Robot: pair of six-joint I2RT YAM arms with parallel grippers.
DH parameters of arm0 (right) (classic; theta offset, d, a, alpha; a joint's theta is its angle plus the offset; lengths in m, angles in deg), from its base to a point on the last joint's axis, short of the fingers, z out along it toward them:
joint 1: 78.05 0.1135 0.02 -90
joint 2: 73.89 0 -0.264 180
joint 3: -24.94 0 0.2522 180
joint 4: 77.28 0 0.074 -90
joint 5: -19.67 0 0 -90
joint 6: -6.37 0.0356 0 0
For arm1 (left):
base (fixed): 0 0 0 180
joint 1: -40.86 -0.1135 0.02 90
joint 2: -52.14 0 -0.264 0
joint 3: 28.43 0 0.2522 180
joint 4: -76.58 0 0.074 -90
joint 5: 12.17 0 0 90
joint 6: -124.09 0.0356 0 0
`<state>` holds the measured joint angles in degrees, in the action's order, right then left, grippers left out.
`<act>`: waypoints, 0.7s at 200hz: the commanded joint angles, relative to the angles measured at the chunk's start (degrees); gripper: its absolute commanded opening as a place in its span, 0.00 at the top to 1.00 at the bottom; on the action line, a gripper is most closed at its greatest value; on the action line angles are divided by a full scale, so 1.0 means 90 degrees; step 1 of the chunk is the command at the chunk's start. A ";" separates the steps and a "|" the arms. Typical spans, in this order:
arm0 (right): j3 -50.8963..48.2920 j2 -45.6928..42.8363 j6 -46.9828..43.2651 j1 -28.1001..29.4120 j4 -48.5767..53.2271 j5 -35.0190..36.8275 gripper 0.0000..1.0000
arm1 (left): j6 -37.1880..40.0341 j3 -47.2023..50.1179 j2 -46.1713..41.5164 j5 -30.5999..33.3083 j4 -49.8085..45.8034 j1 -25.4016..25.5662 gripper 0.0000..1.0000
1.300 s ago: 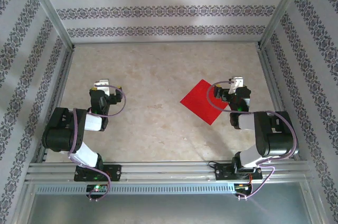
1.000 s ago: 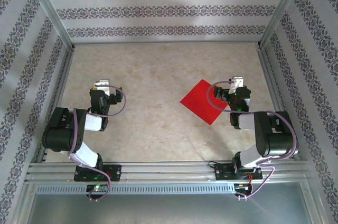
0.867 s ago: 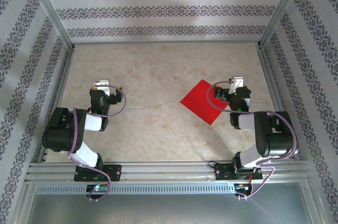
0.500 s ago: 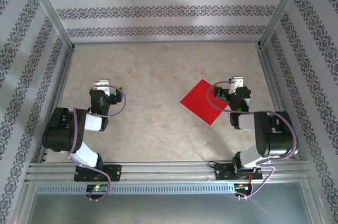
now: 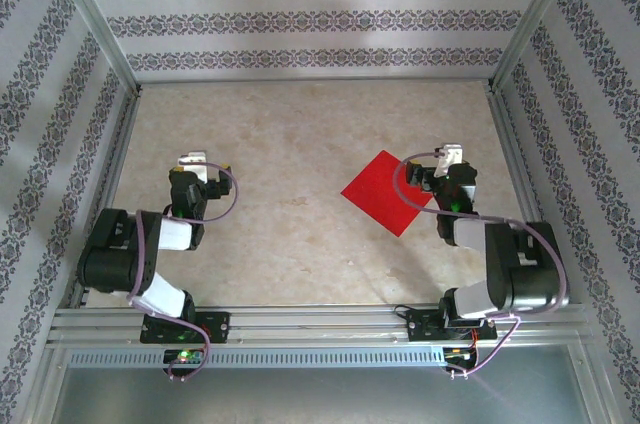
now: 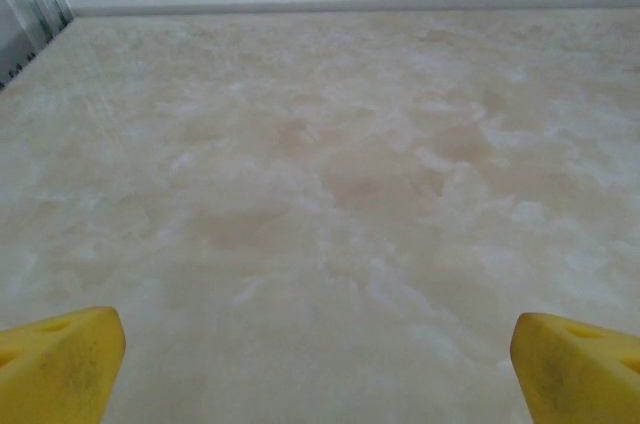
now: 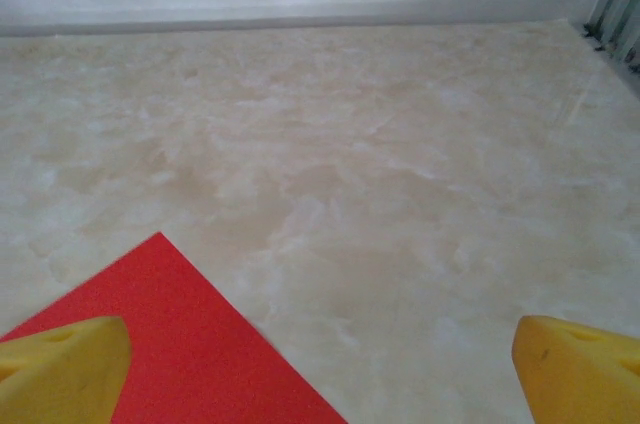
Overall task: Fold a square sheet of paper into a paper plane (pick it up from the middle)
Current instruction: Move the square sheet of paper to the center of the table.
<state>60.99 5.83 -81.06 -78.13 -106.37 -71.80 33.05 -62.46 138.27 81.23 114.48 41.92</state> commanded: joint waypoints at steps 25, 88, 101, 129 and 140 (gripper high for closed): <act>0.1624 -0.1400 0.1483 0.0330 0.2830 0.0470 0.02 | -0.0757 -0.0789 -0.2040 0.0565 -0.2385 -0.0005 0.01; 0.2502 -0.0645 0.4476 0.0804 0.4441 -0.1173 0.02 | -0.3155 -0.1187 -0.2864 -0.0835 -0.4666 -0.0001 0.01; 0.2524 -0.0396 0.4677 0.0939 0.4598 -0.1193 0.02 | -0.3292 -0.1147 -0.2837 -0.1207 -0.4816 -0.0001 0.01; 0.2607 0.0386 0.5081 0.1147 0.4649 -0.1347 0.02 | -0.3326 -0.1174 -0.2646 -0.1943 -0.4792 -0.0001 0.01; 0.2764 0.0712 0.5070 0.1236 0.4749 -0.1301 0.02 | -0.3354 -0.1227 -0.2459 -0.2259 -0.4717 -0.0001 0.00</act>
<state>82.62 7.56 -40.12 -68.34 -67.07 -81.88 6.21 -73.28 114.12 69.23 73.65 41.92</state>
